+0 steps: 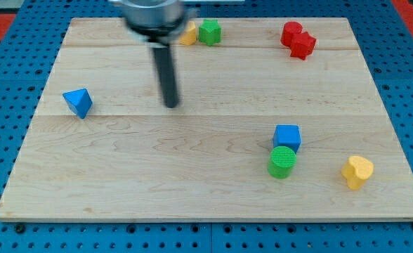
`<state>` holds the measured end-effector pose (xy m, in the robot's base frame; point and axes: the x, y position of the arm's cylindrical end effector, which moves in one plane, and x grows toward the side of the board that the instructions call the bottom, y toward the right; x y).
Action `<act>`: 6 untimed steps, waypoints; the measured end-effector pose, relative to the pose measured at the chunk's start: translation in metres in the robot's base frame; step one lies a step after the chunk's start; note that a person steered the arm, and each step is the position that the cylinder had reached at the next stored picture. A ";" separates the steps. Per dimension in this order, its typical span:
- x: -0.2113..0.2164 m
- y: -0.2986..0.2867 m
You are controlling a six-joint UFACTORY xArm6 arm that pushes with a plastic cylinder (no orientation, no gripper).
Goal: Move the blue cube below the blue triangle
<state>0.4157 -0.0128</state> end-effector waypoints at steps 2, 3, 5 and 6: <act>0.005 0.219; 0.047 0.265; 0.076 0.173; 0.078 0.144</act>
<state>0.4934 0.1310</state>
